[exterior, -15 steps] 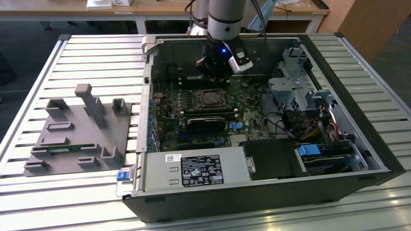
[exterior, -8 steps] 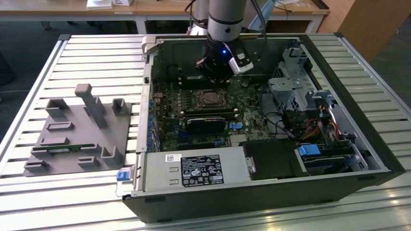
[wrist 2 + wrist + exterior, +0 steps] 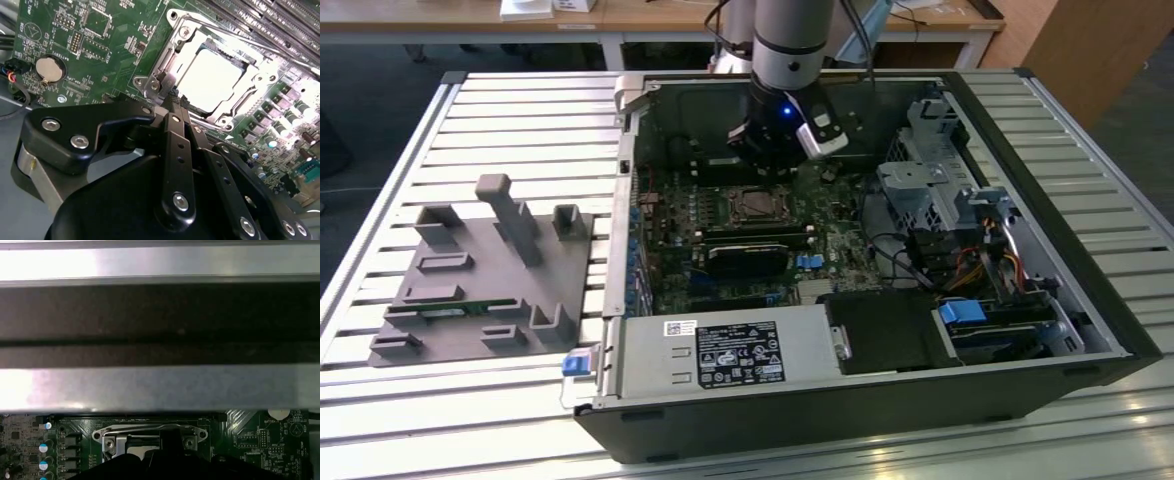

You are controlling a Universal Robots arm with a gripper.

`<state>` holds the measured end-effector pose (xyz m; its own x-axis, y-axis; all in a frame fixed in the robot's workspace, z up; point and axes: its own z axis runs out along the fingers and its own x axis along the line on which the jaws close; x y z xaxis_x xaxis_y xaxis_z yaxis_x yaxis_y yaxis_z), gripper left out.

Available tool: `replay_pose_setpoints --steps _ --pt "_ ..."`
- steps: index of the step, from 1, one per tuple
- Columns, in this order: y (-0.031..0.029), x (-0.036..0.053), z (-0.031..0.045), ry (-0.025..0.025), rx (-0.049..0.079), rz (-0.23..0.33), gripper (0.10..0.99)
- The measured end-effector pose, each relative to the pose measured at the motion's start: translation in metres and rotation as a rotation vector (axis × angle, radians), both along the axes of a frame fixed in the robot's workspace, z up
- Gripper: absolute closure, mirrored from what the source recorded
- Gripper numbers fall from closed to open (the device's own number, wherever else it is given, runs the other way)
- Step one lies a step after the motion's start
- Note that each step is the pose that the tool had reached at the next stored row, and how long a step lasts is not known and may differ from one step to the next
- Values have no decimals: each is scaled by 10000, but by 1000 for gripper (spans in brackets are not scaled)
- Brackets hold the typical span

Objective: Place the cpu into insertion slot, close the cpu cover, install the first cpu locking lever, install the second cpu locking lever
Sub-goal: 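Install the second cpu locking lever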

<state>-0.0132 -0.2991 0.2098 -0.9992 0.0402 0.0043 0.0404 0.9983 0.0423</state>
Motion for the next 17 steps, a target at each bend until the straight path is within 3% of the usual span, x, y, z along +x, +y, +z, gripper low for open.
replay_pose_setpoints --steps 6,13,17 --pt "-9 0 32 1 -3 0 980" --pt "-9 -1 275 0 -2 1 980" --pt "-9 -3 354 0 -1 0 980"
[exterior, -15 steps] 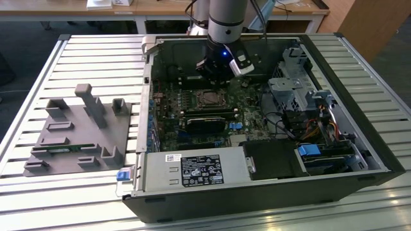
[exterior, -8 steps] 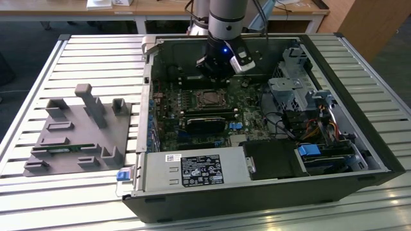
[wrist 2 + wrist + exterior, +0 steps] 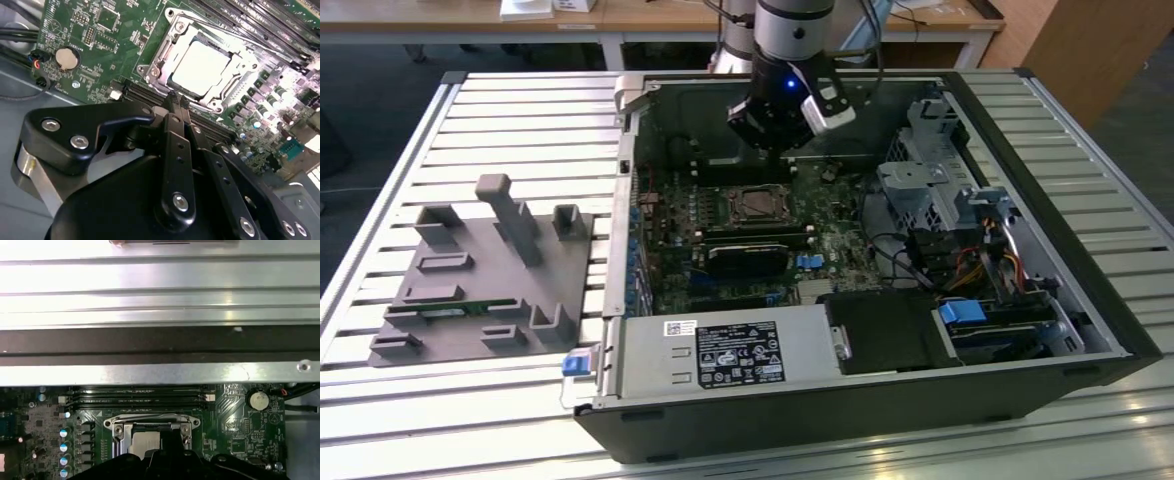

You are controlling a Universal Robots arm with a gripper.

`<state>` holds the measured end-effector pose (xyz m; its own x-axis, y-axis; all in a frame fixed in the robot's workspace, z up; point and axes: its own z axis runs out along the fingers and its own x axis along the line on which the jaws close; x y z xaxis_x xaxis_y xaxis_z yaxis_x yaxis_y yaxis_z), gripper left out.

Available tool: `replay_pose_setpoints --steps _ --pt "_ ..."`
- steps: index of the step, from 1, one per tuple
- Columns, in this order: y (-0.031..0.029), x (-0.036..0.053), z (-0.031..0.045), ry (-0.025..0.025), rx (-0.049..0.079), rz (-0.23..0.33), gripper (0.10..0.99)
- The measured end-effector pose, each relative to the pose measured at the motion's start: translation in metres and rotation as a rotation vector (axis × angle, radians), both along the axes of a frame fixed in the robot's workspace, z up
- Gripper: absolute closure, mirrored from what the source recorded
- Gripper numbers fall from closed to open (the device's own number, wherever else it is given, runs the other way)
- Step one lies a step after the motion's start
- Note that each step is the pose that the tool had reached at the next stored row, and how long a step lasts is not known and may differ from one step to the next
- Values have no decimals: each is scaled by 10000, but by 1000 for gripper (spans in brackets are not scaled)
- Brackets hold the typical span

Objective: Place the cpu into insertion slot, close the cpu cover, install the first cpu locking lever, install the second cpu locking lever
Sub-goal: 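Install the second cpu locking lever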

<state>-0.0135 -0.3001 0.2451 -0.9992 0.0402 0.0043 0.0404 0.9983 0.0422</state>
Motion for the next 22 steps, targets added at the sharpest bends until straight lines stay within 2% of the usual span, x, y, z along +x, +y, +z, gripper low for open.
replay_pose_setpoints --steps 3,11,17,20,22 --pt "-29 -4 1 0 1 0 980" --pt "-224 -9 -4 0 0 14 980" --pt "-308 -9 -34 0 5 96 980" --pt "-378 -9 -51 0 40 96 980" --pt "-413 -9 -58 0 113 96 980"
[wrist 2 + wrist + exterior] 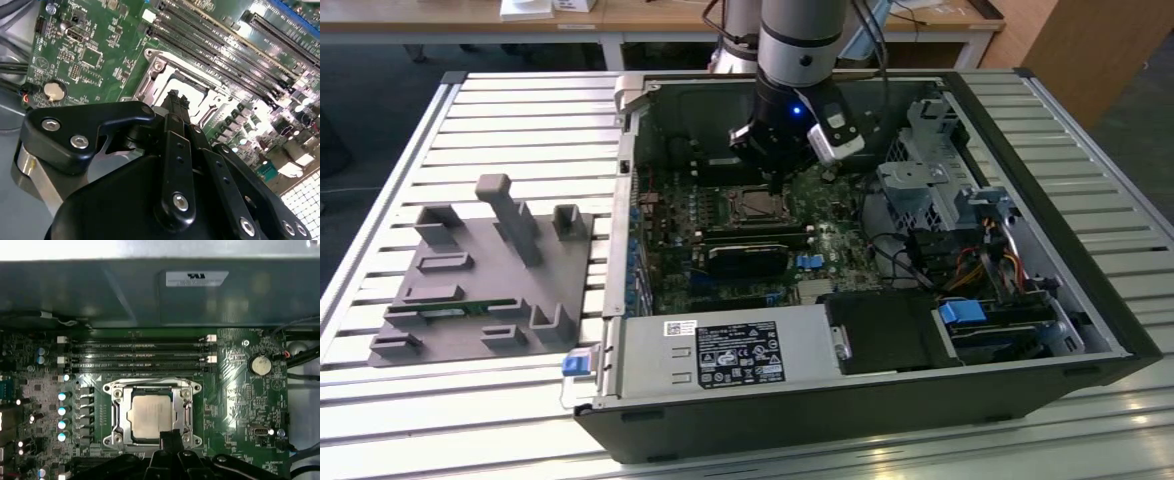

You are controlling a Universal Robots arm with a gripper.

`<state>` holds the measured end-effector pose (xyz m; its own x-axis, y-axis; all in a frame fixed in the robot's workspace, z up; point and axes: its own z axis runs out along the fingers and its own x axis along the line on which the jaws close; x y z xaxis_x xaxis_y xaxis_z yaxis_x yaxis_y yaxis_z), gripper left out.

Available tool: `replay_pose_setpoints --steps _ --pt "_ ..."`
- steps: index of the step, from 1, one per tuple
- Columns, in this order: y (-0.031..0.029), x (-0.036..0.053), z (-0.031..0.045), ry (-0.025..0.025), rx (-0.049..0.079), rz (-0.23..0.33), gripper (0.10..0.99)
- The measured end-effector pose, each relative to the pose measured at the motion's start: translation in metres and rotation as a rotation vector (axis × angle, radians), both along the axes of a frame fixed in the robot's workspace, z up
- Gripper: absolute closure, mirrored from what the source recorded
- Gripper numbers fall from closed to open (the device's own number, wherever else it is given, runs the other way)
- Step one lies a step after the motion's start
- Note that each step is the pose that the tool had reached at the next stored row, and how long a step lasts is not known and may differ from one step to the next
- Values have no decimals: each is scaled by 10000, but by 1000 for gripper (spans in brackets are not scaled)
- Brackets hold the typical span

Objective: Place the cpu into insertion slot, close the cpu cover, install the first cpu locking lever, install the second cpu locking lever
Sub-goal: 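Install the second cpu locking lever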

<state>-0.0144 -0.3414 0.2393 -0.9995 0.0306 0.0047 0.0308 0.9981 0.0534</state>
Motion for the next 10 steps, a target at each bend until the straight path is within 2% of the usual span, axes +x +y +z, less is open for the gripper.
replay_pose_setpoints --steps 4,10 --pt "-88 0 -25 0 71 0 980" --pt "-134 0 -30 0 72 0 980"
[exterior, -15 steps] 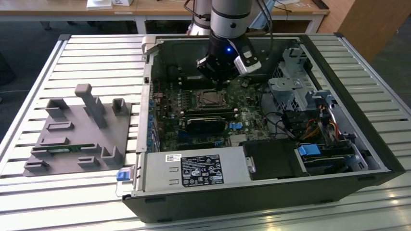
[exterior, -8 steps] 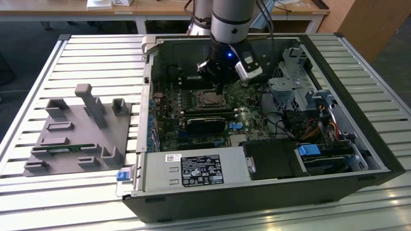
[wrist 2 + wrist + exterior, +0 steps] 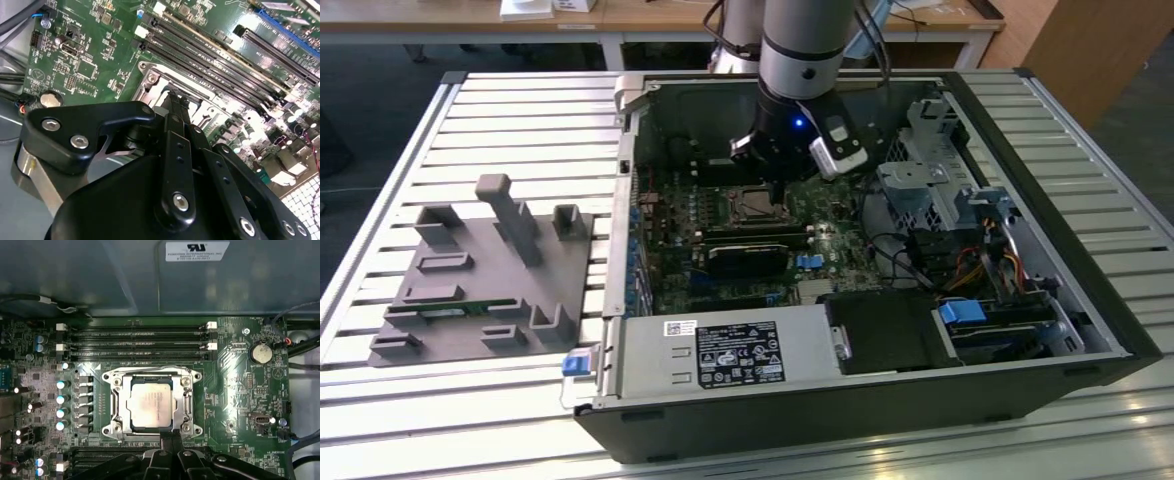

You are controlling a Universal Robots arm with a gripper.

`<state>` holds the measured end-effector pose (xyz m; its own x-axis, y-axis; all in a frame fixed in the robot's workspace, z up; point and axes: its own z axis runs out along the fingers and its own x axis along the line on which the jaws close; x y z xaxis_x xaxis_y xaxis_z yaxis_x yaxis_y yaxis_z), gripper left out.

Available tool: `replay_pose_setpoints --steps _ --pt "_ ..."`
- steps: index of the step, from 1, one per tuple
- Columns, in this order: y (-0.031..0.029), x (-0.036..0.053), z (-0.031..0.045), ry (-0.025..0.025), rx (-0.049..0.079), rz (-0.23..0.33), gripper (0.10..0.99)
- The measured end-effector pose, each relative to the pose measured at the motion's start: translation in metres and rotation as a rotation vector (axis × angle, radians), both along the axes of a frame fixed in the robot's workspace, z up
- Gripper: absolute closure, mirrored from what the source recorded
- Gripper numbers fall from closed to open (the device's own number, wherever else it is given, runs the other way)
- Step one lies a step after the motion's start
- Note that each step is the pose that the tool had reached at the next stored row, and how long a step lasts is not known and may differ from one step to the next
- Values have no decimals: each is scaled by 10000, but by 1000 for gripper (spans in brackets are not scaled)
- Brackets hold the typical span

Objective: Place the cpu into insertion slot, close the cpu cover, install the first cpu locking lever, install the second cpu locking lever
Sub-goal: 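Install the second cpu locking lever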

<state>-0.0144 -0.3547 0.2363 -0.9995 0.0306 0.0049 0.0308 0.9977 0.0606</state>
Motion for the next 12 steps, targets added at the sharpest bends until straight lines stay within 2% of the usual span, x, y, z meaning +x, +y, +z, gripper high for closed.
replay_pose_setpoints --steps 12 --pt "-27 0 -1 0 0 0 980"
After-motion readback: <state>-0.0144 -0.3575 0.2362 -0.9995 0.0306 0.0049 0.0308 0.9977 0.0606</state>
